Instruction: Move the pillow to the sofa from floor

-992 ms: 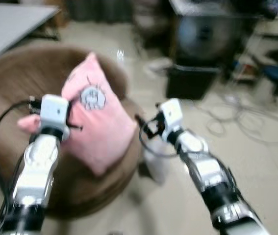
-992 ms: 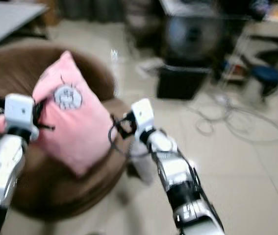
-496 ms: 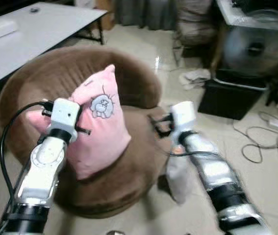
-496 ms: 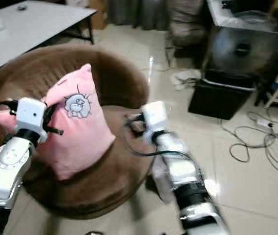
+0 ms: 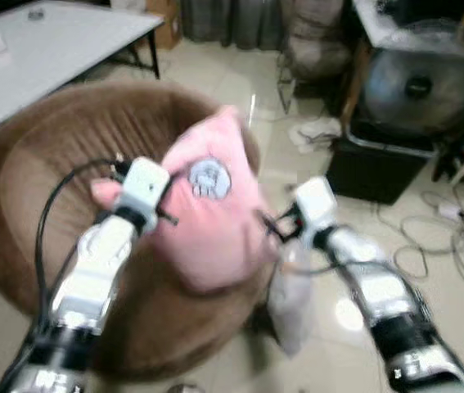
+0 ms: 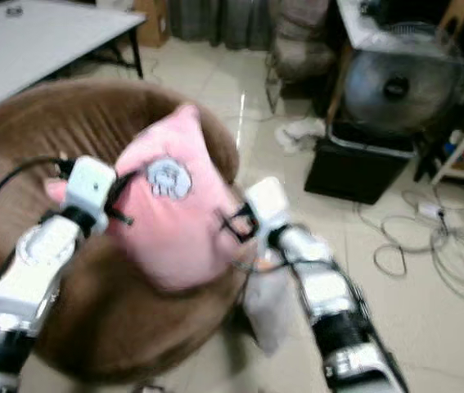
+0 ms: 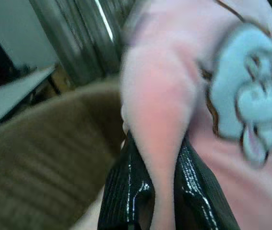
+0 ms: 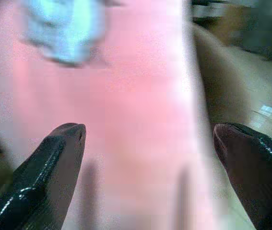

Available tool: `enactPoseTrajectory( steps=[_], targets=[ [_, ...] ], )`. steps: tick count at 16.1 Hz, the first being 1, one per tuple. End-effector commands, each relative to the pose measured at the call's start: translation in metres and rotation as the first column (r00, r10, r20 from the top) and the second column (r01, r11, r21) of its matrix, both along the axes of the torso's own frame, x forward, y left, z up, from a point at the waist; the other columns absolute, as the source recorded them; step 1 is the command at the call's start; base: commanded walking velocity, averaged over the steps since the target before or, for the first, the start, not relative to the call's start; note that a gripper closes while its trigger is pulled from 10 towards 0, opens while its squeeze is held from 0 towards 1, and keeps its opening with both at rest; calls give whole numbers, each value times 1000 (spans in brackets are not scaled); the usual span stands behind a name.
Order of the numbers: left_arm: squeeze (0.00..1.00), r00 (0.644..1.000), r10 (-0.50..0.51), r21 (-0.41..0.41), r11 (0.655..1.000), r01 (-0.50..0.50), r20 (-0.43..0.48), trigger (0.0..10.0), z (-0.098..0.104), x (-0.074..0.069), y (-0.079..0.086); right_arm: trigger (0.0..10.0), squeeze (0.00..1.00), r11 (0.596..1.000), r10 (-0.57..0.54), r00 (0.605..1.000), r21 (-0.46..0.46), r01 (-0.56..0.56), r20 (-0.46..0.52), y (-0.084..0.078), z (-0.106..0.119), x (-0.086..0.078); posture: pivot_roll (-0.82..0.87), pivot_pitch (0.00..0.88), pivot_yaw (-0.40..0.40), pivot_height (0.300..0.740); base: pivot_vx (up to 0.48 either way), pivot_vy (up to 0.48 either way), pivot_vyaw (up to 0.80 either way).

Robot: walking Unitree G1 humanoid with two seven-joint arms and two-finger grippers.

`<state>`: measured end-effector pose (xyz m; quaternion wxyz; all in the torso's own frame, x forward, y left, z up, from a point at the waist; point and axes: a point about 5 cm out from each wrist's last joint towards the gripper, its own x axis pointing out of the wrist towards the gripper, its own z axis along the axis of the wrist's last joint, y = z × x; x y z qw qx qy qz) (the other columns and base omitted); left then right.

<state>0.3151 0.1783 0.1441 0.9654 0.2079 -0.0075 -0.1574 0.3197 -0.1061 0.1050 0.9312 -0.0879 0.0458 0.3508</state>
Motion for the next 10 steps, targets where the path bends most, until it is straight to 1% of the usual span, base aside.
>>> enactPoseTrajectory(
  steps=[1,2,4,5,7,8,9,10],
  targets=[
    [0,1000,-26,7,1000,26,2,10000,7,3,-1,10000,0,1000,16,999,-2,-16,32,-11,7,-1,199,0,11,740,0,0,0],
    [0,999,-26,13,1000,27,-24,10000,7,4,2,10000,0,999,39,999,-6,-38,36,-12,7,-3,199,0,11,740,0,0,0],
    [0,998,-25,3,1000,25,-65,10000,8,7,7,10000,0,996,85,996,-9,-85,34,-12,8,-7,200,0,8,740,0,0,0],
    [0,995,-4,-6,1000,4,-97,10000,5,11,13,10000,0,994,111,993,-11,-111,26,-10,8,-10,204,0,-1,740,0,0,0],
    [0,985,46,28,999,-42,-167,10000,-5,18,25,10000,0,983,181,983,-21,-181,-1,-4,3,-14,210,0,-13,740,0,0,0],
    [0,981,53,52,998,-44,-186,10000,-9,20,27,10000,0,981,191,982,-25,-191,-17,-3,0,-14,211,0,-16,740,0,0,0],
    [0,972,72,63,996,-59,-225,10000,-19,23,30,10000,0,975,213,976,-49,-215,-45,-1,-7,-15,212,0,-19,740,0,0,0],
    [0,966,90,68,995,-75,-244,10000,-25,26,32,10000,0,971,226,972,-59,-230,-60,2,-11,-15,202,0,-20,740,0,0,0]
  ],
)
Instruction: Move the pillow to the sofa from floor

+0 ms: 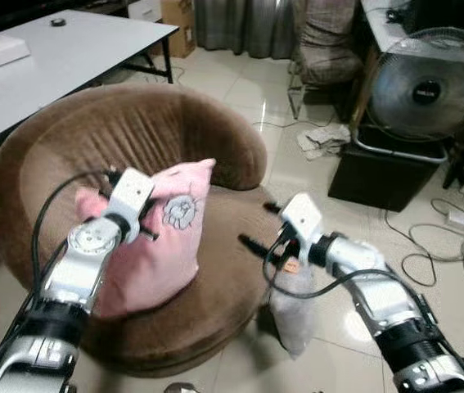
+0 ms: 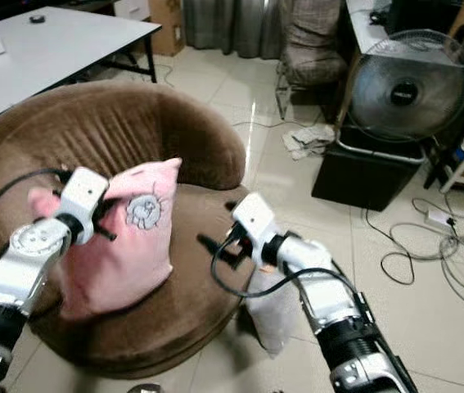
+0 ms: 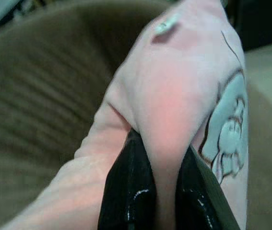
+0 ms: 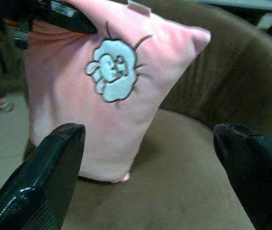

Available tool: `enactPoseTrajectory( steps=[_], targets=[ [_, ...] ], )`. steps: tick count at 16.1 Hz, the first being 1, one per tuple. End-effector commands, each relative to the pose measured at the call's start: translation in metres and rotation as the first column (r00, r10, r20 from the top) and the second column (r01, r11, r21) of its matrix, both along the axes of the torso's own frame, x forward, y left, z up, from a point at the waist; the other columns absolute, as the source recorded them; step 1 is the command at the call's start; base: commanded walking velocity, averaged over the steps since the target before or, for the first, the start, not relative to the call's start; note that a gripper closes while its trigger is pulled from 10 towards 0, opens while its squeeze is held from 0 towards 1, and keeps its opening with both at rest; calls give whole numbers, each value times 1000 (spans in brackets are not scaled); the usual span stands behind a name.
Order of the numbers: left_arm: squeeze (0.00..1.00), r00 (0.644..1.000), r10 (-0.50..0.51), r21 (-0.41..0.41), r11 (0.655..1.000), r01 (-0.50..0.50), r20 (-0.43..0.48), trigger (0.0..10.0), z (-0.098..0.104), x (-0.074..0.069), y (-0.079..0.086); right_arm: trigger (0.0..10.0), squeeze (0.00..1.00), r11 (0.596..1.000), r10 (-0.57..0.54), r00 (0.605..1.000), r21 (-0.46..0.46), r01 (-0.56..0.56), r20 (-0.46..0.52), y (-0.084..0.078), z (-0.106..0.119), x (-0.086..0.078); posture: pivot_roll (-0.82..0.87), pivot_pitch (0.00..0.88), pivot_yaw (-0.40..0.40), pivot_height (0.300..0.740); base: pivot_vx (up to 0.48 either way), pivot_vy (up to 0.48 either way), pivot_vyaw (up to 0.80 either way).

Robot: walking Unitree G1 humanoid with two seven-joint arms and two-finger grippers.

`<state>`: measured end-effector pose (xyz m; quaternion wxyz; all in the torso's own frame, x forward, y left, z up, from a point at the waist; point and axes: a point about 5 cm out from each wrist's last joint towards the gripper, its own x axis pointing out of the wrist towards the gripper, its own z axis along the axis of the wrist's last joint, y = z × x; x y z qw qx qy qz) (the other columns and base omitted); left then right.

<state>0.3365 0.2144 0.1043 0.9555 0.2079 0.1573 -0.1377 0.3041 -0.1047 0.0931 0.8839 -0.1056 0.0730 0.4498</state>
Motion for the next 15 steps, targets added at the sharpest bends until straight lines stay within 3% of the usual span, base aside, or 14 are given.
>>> enactPoseTrajectory(
  steps=[1,4,7,10,13,14,15],
  targets=[
    [0,999,6,39,999,-7,38,10000,6,9,2,10000,0,999,42,999,-27,-43,-6,6,-2,0,191,0,-25,740,0,0,0],
    [0,994,109,169,979,-112,24,10000,-3,12,31,10000,0,994,101,994,-45,-103,-48,21,-7,-2,153,0,-57,740,0,0,0],
    [0,981,180,178,966,-189,68,10000,2,12,49,10000,0,982,175,982,-60,-180,-72,30,-10,-10,130,0,-93,740,0,0,0],
    [0,956,268,227,930,-289,123,10000,5,8,76,10000,0,955,266,959,-108,-275,-94,36,-15,-18,112,0,-131,740,0,0,0],
    [0,949,258,267,916,-299,179,10000,10,3,88,10000,0,950,283,955,-109,-292,-91,45,-14,-20,104,0,-165,740,0,0,0],
    [94,952,237,296,911,-287,195,10000,12,3,89,10000,0,948,287,954,-115,-296,-84,47,-14,-21,103,5,-170,740,0,0,0],
    [918,951,226,317,905,-285,210,10000,13,3,90,10000,0,949,286,955,-114,-294,-79,48,-14,-23,101,11,-177,740,0,0,0]
  ],
)
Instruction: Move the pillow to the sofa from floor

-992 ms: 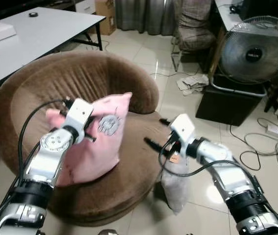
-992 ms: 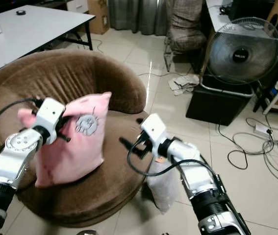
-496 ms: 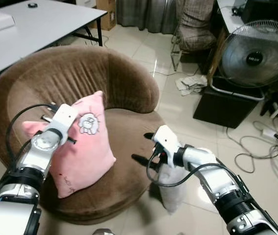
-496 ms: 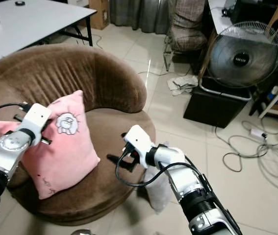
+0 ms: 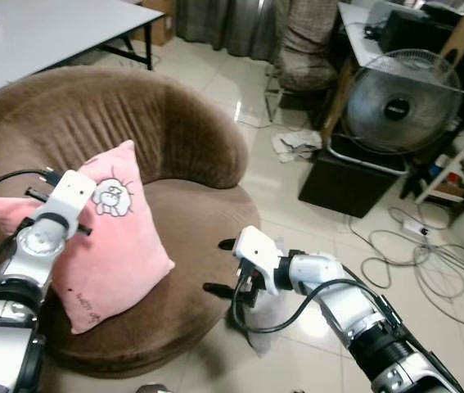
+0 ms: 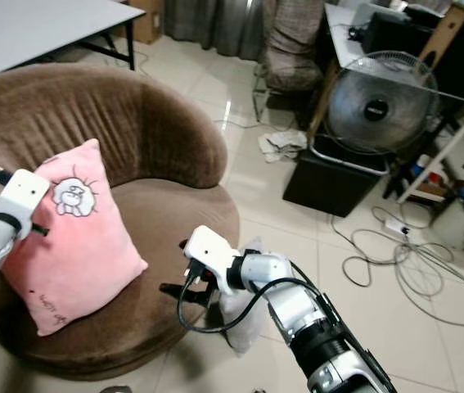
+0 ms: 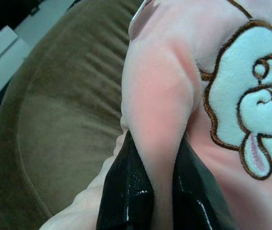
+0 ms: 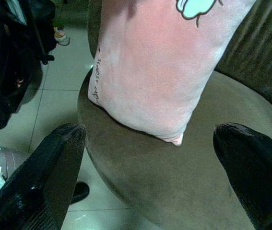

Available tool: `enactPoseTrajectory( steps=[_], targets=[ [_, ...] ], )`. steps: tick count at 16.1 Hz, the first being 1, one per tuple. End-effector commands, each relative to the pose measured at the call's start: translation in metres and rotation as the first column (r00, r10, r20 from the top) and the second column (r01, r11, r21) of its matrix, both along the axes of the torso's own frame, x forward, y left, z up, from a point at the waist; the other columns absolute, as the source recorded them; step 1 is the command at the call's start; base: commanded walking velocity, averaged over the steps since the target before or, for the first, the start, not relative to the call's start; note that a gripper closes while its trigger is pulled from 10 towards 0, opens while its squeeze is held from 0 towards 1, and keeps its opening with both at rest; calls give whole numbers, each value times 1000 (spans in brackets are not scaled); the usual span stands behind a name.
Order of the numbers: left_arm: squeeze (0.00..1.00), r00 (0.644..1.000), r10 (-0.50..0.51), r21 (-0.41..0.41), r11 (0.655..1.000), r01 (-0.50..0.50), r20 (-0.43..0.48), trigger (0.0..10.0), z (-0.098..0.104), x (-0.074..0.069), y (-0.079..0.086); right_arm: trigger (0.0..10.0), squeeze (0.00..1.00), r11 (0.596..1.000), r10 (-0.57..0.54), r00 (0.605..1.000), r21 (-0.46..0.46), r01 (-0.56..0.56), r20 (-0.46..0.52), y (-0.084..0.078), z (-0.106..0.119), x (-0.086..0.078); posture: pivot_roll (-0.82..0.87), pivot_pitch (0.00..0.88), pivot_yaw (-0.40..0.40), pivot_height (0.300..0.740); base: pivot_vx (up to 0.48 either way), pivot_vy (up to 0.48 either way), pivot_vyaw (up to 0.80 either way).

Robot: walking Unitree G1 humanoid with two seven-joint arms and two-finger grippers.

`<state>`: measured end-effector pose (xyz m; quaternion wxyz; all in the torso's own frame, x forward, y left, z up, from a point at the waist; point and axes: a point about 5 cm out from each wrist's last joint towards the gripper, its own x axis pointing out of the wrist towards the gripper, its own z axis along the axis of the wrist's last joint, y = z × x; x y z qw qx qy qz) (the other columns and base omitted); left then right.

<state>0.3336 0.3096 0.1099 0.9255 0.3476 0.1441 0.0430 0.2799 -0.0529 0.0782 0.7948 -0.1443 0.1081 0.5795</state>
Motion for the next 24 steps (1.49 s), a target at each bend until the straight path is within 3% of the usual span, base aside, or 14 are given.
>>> enactPoseTrajectory(
  steps=[1,9,12,20,21,23,24],
  targets=[
    [1000,998,-32,30,999,31,45,10000,9,6,-5,10000,0,1000,-15,1000,-18,15,6,-5,1,-1,99,13,-181,740,0,0,0],
    [1000,994,-84,35,996,81,75,10000,9,7,-11,10000,0,999,22,999,-25,-23,-34,-8,-1,-11,101,4,-200,740,0,0,0],
    [1000,990,-106,59,993,101,93,10000,18,12,-13,10000,0,1000,-15,1000,-13,15,-18,-9,4,-1,110,0,-199,740,0,0,0],
    [1000,991,-100,9,995,99,94,10000,35,22,-11,10000,0,996,-94,996,-5,94,-9,-9,7,19,129,0,-159,740,0,0,0],
    [1000,990,-100,-21,995,103,96,10000,34,23,-13,10000,0,994,-105,994,4,105,-7,-11,8,19,139,0,-152,740,0,0,0],
    [1000,986,-114,-169,976,135,125,10000,32,26,-24,10000,0,984,-173,985,38,173,-2,-19,12,24,155,0,-136,740,0,0,0],
    [1000,980,-112,-327,931,162,165,10000,32,29,-36,10000,0,964,-265,964,38,264,19,-25,14,30,162,0,-115,740,0,0,0]
  ],
)
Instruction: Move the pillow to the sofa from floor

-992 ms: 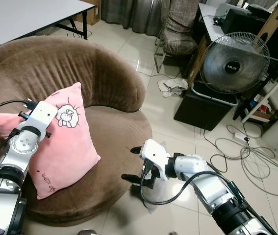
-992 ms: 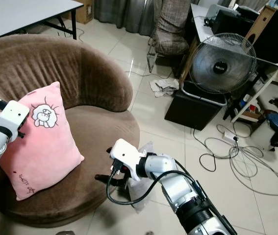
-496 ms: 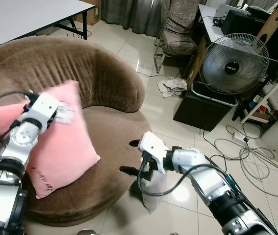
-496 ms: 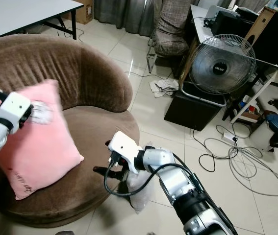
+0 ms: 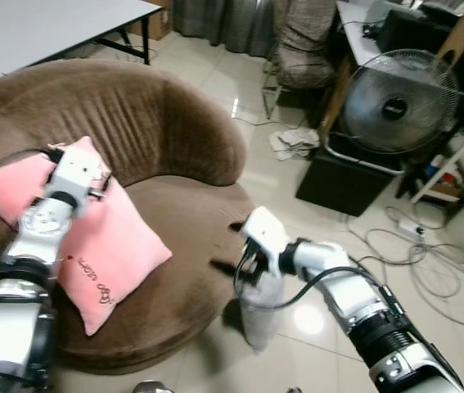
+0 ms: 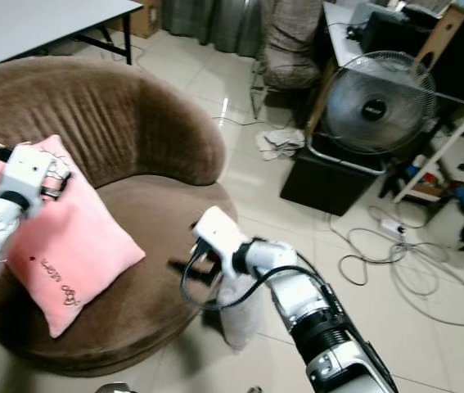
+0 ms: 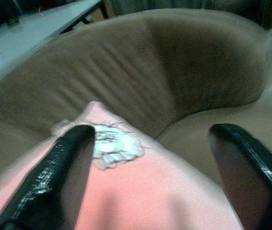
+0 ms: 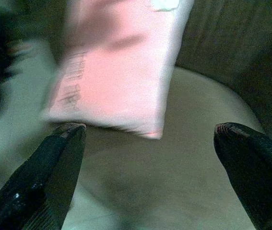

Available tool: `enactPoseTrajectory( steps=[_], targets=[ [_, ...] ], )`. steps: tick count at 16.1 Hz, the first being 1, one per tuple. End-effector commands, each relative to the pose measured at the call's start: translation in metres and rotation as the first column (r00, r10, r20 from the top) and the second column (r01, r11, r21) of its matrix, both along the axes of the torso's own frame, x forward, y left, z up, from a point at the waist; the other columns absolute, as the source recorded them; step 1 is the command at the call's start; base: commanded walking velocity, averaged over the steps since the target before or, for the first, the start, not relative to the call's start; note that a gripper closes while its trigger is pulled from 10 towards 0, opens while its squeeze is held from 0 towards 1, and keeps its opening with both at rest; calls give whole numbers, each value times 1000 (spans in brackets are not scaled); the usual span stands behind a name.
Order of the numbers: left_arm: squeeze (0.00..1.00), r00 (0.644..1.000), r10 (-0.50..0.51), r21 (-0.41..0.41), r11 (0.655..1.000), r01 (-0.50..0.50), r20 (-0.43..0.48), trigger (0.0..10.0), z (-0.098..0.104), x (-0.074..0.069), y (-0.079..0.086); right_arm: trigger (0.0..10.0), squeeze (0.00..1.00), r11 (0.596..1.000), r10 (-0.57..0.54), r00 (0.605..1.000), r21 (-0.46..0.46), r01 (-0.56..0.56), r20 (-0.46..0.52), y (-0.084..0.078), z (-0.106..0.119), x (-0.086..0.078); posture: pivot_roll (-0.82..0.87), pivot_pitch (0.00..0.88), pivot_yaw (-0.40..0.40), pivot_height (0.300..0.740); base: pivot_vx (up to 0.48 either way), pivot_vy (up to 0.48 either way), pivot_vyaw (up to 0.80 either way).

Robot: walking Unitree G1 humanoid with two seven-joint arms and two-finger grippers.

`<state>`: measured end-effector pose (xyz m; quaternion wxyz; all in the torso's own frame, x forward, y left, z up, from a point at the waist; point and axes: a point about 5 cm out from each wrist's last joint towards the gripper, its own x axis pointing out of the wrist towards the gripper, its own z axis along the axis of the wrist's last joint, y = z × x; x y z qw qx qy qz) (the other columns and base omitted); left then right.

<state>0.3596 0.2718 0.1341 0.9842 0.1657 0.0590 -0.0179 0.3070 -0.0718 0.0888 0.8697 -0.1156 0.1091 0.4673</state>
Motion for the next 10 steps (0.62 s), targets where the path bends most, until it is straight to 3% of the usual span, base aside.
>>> enactPoseTrajectory(
  steps=[1,2,4,6,7,10],
  targets=[
    [0,998,-40,-148,988,47,56,10000,9,4,-12,10000,0,990,-144,990,4,144,8,-13,5,10,164,0,-101,740,0,0,0],
    [0,996,-48,-205,977,63,78,10000,9,3,-18,10000,0,977,-213,977,26,213,-1,-16,7,13,167,0,-86,740,0,0,0],
    [0,985,-123,-272,950,151,118,10000,4,-20,-53,10000,0,909,-411,912,81,410,-2,-33,10,13,179,0,-56,740,0,0,0],
    [0,980,-155,-180,968,177,127,10000,-8,-44,-69,10000,0,855,-509,861,102,508,-18,-44,4,8,181,0,-43,740,0,0,0],
    [0,979,-159,-144,974,177,126,10000,-12,-51,-71,10000,0,844,-526,850,106,526,-31,-46,1,5,182,0,-41,740,0,0,0],
    [0,993,-77,-167,982,91,86,10000,-24,-78,-65,10000,0,821,-565,824,67,567,-37,-49,-10,-1,185,0,-44,740,0,-143,0]
  ],
)
